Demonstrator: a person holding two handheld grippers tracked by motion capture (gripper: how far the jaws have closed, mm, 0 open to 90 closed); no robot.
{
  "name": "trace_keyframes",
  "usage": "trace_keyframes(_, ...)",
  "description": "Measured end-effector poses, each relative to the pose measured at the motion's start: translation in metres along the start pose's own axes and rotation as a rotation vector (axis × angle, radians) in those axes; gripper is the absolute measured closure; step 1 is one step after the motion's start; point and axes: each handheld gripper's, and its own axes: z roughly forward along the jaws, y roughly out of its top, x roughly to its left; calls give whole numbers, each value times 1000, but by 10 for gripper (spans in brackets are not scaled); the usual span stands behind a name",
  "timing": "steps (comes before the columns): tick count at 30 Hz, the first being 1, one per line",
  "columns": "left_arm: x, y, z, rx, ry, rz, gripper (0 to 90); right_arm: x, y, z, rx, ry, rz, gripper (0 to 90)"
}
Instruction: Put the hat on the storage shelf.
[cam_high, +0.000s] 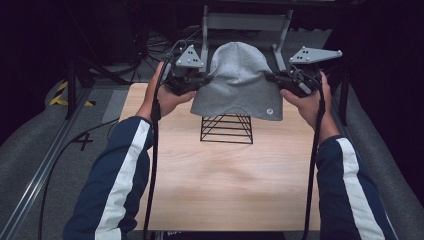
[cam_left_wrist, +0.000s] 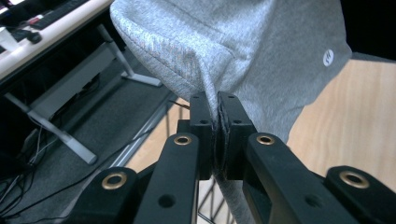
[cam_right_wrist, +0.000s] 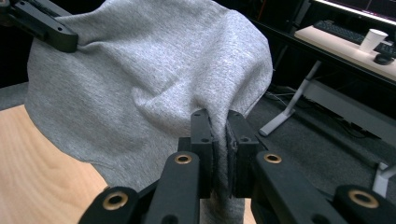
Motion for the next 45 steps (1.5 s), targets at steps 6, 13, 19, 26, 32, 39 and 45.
trace_keyframes(6,16,6,9,-3,19,-17,858,-13,9,14,-9,-11,22,838)
trace_keyframes(13,28,-1,26,13,34,-52,858,-23,5,29,-4,-17,43,838)
trace_keyframes(19,31,-10,37,10,22,-92,858,-25,-3,40,-1,-20,58,838)
trace_keyframes(26,36,-12,40,-7,60,-103,858,-26,-2,45,-23,-32,58,838)
trace_keyframes(32,39,-10,41,-17,76,-100,858,-27,2,43,-50,-44,47,838)
trace_keyframes(39,31,-21,36,-49,16,-103,858,-22,-9,42,-48,9,47,837)
trace_keyframes(45,20,-27,17,-113,-39,-95,858,-15,-16,28,-82,66,40,837)
